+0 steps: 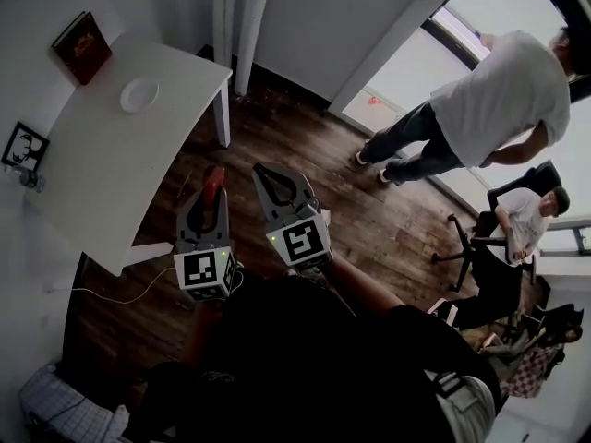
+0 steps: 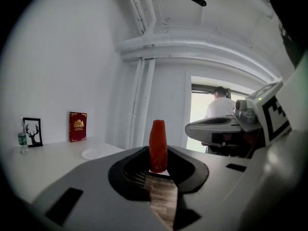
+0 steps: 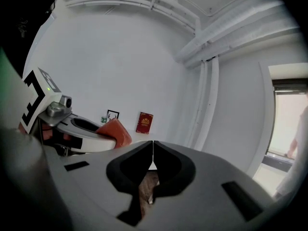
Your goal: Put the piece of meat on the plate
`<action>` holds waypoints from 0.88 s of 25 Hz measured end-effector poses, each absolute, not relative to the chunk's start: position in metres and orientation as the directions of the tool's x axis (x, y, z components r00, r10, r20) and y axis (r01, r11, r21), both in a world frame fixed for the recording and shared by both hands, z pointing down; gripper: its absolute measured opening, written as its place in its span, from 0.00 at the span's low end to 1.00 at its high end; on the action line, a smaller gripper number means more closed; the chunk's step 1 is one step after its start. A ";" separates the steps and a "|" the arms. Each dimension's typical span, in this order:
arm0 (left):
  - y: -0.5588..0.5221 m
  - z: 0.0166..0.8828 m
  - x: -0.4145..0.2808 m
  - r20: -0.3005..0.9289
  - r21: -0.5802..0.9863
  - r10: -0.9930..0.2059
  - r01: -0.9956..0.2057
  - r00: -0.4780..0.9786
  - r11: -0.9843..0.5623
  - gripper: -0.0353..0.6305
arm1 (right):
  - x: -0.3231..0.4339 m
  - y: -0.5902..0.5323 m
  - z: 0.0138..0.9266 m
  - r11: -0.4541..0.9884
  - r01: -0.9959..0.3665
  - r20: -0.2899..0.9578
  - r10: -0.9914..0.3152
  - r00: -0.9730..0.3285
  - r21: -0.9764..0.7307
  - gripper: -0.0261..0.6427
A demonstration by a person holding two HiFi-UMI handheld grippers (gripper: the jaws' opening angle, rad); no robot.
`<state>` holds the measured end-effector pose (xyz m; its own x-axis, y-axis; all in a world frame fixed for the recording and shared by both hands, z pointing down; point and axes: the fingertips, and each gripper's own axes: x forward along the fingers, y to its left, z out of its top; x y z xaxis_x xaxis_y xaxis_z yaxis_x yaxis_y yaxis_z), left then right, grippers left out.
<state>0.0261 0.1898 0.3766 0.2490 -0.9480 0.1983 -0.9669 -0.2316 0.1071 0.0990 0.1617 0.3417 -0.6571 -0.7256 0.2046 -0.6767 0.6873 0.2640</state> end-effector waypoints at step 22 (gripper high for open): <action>0.109 0.401 -0.013 0.272 0.105 -0.950 -0.986 0.157 -0.132 0.18 | 0.064 0.063 0.365 0.761 -0.601 0.235 -0.648 -0.725 0.243 0.07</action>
<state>-0.0133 0.1086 0.4008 0.1567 -0.9495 0.2717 -0.9856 -0.1325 0.1054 0.0636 0.0632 0.3650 -0.7247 -0.6476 0.2355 -0.6012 0.7612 0.2429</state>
